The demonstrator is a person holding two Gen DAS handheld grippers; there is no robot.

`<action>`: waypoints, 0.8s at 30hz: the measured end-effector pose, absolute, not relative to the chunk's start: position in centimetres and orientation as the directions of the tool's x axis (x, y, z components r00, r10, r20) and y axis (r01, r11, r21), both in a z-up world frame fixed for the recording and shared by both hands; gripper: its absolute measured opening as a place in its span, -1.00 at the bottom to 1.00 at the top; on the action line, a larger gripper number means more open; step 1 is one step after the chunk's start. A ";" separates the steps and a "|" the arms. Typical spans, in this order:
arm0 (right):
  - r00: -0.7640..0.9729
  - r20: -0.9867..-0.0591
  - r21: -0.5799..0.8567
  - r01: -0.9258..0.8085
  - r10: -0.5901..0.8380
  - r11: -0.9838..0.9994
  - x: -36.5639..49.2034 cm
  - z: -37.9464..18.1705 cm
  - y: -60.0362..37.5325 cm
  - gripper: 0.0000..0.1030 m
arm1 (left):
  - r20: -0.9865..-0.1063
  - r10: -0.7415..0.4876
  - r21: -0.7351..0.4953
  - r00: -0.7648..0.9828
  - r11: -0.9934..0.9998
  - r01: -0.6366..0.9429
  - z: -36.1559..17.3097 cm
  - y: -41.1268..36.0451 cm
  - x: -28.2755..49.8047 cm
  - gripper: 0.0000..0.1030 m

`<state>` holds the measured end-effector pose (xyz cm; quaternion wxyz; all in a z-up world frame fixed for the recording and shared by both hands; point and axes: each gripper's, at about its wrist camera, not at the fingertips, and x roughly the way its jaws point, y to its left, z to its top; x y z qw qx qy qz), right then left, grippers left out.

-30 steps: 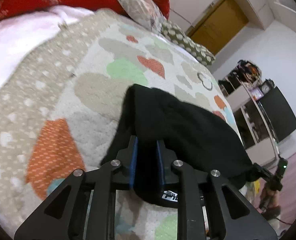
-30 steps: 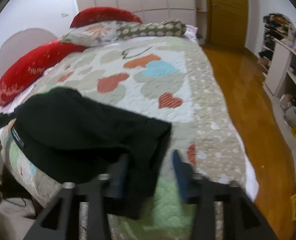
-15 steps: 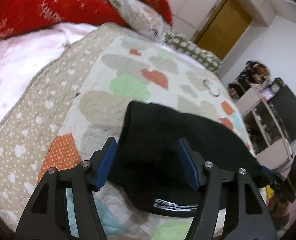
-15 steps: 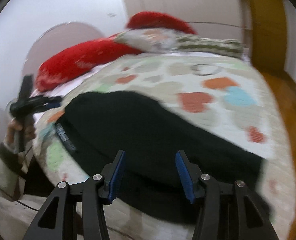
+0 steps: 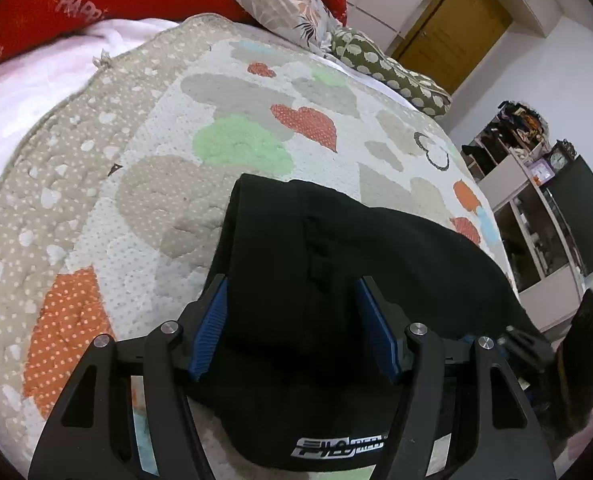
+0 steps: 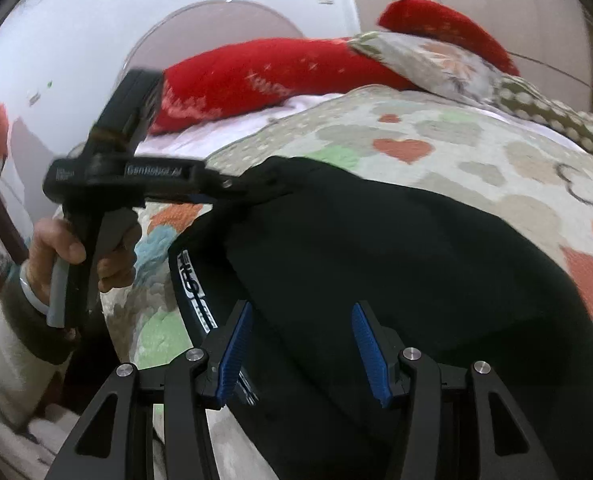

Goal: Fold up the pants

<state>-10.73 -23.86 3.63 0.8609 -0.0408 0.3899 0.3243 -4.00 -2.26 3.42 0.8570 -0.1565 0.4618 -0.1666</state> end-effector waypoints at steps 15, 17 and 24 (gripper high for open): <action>0.510 -0.720 0.119 -0.577 0.471 0.808 -8.0 1.8 -20.9 -0.65 | -0.727 -0.454 -0.435 0.515 0.885 0.167 3.4 -3.1 -3.6 0.17; 0.482 -0.712 0.189 -0.568 0.510 0.801 -7.5 2.1 -21.5 -0.76 | -0.715 -0.475 -0.452 0.513 0.874 0.180 3.6 -3.1 -3.7 -0.13; 0.473 -0.643 0.294 -0.574 0.602 0.764 -8.5 5.3 -22.9 -0.81 | -0.665 -0.514 -0.477 0.541 0.850 0.222 6.1 -2.7 -5.1 -0.25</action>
